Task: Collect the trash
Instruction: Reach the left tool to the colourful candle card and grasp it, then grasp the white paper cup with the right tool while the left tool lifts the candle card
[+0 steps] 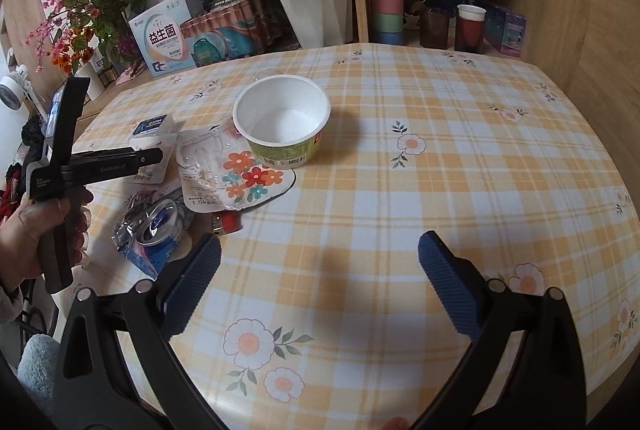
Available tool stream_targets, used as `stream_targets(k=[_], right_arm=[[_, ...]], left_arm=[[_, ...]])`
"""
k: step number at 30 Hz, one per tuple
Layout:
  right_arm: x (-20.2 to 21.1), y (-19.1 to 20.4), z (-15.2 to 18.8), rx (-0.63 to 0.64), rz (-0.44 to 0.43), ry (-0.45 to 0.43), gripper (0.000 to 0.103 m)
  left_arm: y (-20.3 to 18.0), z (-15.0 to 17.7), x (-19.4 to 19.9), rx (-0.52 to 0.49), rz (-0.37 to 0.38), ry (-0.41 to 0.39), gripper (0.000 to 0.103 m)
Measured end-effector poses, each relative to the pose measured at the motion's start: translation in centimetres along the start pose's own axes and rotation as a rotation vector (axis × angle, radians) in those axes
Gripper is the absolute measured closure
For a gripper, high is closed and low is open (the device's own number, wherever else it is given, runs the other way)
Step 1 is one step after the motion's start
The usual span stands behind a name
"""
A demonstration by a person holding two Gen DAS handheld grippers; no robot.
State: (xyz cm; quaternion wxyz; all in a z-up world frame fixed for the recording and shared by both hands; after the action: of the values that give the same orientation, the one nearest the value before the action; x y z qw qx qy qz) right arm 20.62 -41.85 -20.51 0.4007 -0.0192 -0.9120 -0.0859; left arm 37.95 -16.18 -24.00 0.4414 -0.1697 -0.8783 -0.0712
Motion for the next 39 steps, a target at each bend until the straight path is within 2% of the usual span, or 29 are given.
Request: stream_targets(k=[6,10,17,22,26,32,33,35,39], right_arm=[[-1.1,0.6,-0.3,0.013,-0.019,0.023,0.006],[-1.7,1.0,-0.9,-0.009,-0.038,0.037,0.006],[-3.5,2.3,-4.0,0.066,-0.048,-0.006,0.006],[-6.1,3.7,-6.7,0.161,-0.014,-0.033,0.006],[-8.7,4.3,-8.0,0.172,0.004,0.004,0.006],[-12.3,3.5,-9.1,0.058,-0.021,0.101,0.006],[-12.5,3.4,-9.3,0.043,-0.034,0.105,0.007],[-12.5,3.3,-9.3,0.03,-0.031,0.114,0.021],[-11.6,3.5,-9.1,0.053,-0.005,0.107,0.021]], left_arm=[[-0.5,0.1,-0.6,-0.041,-0.041,0.007,0.034],[0.3,0.4,0.5,0.005,0.019,-0.004,0.036],[1.5,0.4,4.2,0.018,0.053,-0.078,0.036],[2.8,0.2,7.1,0.05,0.062,-0.126,0.036],[3.4,0.5,8.9,0.063,0.064,-0.156,0.036],[4.2,1.0,10.8,0.077,0.07,-0.176,0.036],[4.3,1.1,11.0,0.075,0.068,-0.18,0.036],[4.5,1.1,11.8,0.075,0.065,-0.192,0.036],[4.6,1.3,13.2,0.07,0.071,-0.224,0.035]])
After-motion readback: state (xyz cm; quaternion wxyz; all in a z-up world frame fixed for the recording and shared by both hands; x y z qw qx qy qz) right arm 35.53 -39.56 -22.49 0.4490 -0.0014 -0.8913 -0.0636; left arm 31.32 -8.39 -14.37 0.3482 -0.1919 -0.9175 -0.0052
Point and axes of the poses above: each gripper's, at about its wrist camera, not at the fingertips, and x roughly against the way its jaws point, y to its left, z to its underside, the point moved 3 cm from there along -x, roughly the way its jaws point, and after that the axes turned 1 degree about z, right-handed, at the moved point
